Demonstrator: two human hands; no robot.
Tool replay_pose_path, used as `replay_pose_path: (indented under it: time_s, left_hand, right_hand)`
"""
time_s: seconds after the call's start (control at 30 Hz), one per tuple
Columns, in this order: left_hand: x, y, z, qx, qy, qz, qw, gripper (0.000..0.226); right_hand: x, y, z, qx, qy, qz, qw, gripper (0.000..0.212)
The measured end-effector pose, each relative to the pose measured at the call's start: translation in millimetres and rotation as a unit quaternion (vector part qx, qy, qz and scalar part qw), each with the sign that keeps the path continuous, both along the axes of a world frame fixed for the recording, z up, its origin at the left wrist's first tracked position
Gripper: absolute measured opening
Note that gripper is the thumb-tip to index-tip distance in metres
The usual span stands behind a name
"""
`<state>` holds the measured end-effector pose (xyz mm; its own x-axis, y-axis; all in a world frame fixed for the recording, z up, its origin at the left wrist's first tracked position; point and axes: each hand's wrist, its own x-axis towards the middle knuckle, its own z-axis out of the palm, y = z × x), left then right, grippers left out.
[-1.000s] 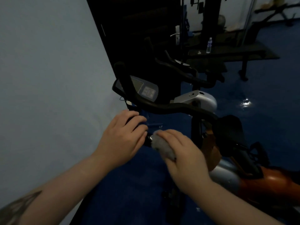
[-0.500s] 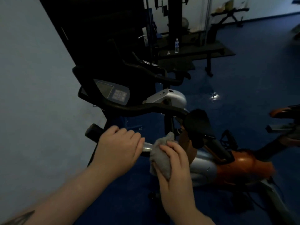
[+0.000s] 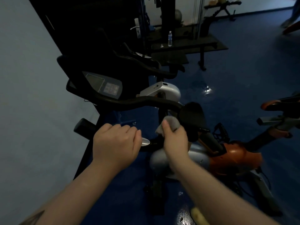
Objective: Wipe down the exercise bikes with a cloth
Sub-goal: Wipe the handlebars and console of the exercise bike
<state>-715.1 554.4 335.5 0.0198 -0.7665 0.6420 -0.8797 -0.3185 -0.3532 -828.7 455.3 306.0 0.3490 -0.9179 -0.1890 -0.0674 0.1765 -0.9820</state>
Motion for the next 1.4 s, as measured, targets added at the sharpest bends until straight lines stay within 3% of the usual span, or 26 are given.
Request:
replay_pose_path:
  time_s: [0.27,0.5,0.6,0.7,0.83,1.0,1.07,1.2,1.33,1.4]
  left_hand:
    - [2,-1,-4,-0.007,0.001,-0.003,1.0,0.043]
    - [0,-1,-5,-0.014,0.002,0.007,1.0,0.042]
    - [1,-1,-5,-0.01,0.002,0.006,1.0,0.042]
    - [1,-2,-6,-0.007,0.002,0.012,1.0,0.042]
    - [1,-2,-4,-0.012,-0.002,0.012,1.0,0.042]
    - [-2,-2,-5,-0.01,0.009,0.019,1.0,0.042]
    - [-1,-2,-5,-0.012,0.009,0.018,1.0,0.042]
    - [-2,-3,-4,-0.015,0.015,0.023,1.0,0.043]
    - [-2,-2,-6,-0.018,0.02,0.022,0.999,0.042]
    - [-1,-2,-5,-0.021,0.021,0.022,0.999,0.042]
  right_hand:
    - [6,10,-13,0.017,-0.006,-0.062,0.998,0.016]
    - [18,-21,6,0.194,-0.117,-0.012,0.974,0.034]
    - [15,-11,1,0.141,-0.102,-0.022,0.985,0.031]
    - [15,5,-1,0.057,-0.097,-0.042,0.993,0.043]
    - [29,-14,6,0.054,-0.086,-0.043,0.994,0.035]
    - [16,0,-5,0.019,-0.082,-0.016,0.996,0.045]
    - [18,-2,-6,0.027,-0.09,-0.032,0.995,0.041]
    - [21,-16,1,0.106,-0.141,-0.035,0.984,0.014]
    - [11,6,-12,0.097,-0.144,-0.073,0.982,0.024]
    - [13,2,-8,0.123,-0.155,-0.074,0.977,0.013]
